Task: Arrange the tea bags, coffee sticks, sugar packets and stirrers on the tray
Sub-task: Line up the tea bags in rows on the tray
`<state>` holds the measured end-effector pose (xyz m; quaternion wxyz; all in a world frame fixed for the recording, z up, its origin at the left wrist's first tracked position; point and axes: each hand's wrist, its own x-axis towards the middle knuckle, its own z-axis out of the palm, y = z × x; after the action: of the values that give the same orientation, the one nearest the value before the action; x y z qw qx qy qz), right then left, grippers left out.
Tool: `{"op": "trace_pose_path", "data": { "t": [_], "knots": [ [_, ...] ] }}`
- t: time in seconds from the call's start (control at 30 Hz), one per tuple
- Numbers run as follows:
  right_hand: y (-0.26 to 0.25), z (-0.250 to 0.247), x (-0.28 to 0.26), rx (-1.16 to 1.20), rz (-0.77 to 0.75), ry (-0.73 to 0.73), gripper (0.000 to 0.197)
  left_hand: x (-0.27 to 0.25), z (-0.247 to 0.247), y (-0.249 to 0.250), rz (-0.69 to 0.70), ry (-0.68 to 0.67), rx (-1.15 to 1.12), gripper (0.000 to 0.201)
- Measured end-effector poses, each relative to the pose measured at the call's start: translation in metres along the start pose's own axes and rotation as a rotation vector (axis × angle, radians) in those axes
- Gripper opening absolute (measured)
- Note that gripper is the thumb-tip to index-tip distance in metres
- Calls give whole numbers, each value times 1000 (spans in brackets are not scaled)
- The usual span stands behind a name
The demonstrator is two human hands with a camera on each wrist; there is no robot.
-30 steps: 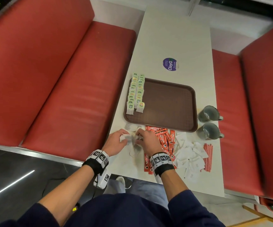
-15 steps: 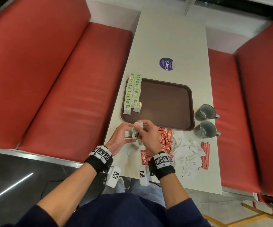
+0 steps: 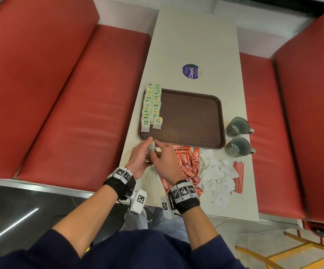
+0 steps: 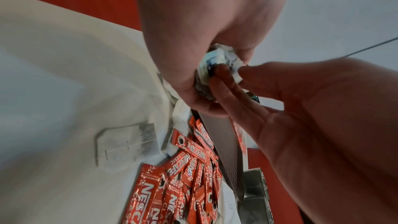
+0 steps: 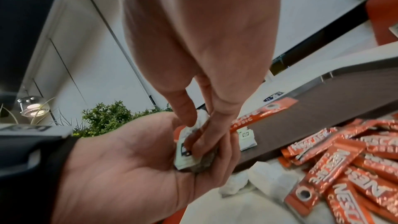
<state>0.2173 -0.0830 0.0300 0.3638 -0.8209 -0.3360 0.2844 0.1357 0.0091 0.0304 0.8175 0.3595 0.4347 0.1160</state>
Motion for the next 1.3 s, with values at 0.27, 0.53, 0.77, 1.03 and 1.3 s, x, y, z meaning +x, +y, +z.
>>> {"op": "trace_pose_path", "data": {
  "t": [0.27,0.53,0.77,1.03,1.3],
  "knots": [
    [0,-25,-8,216,-6,167,36,6,-10,-8,83,32,59,20],
    [2,-23,-15,268,105,119,17,6,-16,-11,161,27,86,18],
    [5,-22,-13,312,137,128,13,4,-23,-12,162,-26,224,18],
    [52,-47,-11,-426,153,271,19,9,-47,-23,211,71,988,43],
    [34,-26,4,-565,18,-12,27,8,-36,-52,330,-13,1561,34]
  ]
}}
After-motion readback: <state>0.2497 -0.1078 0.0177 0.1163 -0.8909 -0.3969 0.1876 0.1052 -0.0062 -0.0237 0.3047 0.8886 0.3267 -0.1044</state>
